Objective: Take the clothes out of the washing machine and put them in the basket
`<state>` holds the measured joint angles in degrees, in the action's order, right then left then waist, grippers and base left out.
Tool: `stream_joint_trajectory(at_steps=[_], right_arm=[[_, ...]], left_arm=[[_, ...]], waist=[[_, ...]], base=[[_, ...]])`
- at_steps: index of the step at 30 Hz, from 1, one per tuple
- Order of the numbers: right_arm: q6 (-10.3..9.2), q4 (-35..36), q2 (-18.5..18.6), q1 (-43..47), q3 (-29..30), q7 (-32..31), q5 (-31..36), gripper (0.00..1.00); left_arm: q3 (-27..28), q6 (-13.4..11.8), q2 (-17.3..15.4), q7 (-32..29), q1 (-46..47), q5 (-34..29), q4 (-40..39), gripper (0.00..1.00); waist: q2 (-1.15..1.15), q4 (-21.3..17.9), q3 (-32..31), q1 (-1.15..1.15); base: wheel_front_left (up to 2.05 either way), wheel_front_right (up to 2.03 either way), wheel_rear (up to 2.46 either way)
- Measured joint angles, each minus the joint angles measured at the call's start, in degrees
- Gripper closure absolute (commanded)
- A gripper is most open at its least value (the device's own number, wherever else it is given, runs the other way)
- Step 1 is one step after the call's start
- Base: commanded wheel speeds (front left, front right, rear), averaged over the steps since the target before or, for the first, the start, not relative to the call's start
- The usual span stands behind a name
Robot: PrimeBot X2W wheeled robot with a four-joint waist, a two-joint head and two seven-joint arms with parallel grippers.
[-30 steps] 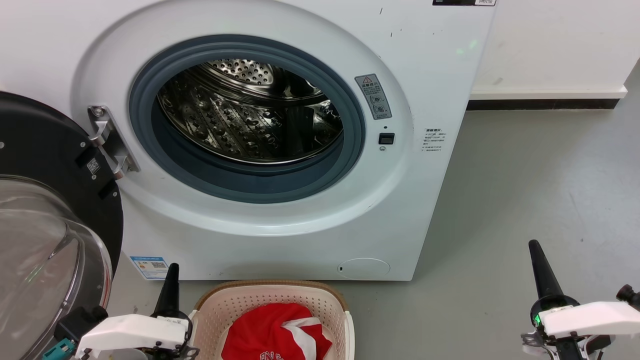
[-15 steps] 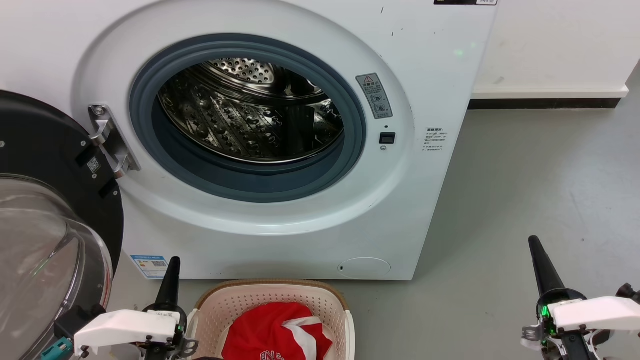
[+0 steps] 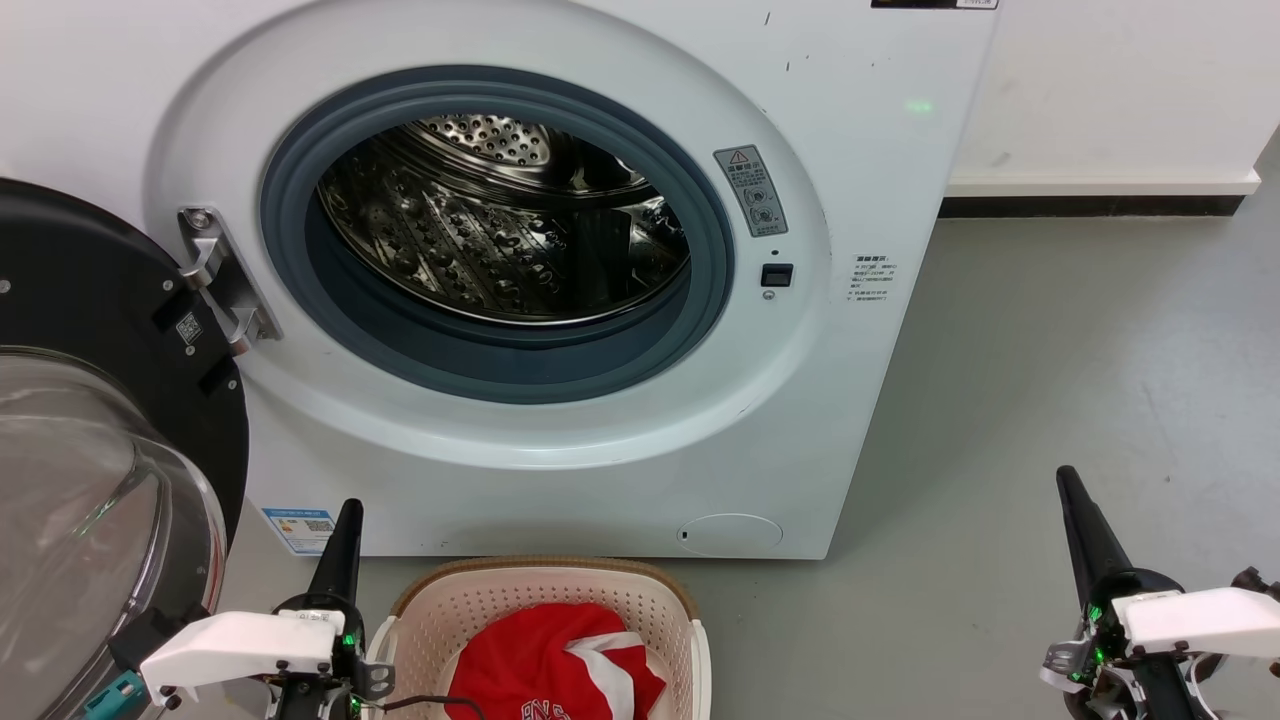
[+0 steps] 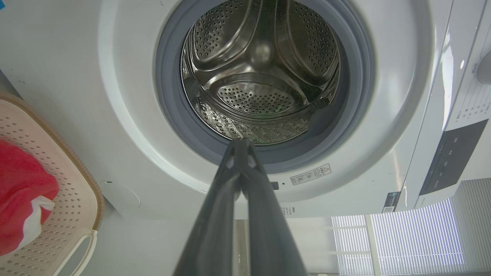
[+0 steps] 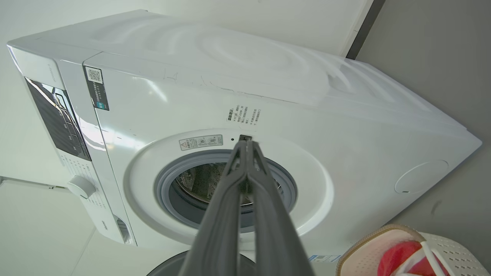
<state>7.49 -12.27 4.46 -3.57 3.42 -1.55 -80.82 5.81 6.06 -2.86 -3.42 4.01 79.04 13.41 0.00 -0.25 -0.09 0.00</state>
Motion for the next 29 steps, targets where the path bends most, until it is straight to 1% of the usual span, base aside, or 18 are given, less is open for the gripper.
stream_joint_trajectory(at_steps=[29], right_arm=[[0.00,-1.6,-0.1,-2.2,1.2,-3.5,-13.0,1.00]], left_arm=[[0.7,1.4,0.0,-3.1,2.1,13.2,0.7,1.00]], waist=[[0.00,0.3,0.3,0.00]], base=[[0.00,0.00,0.00]])
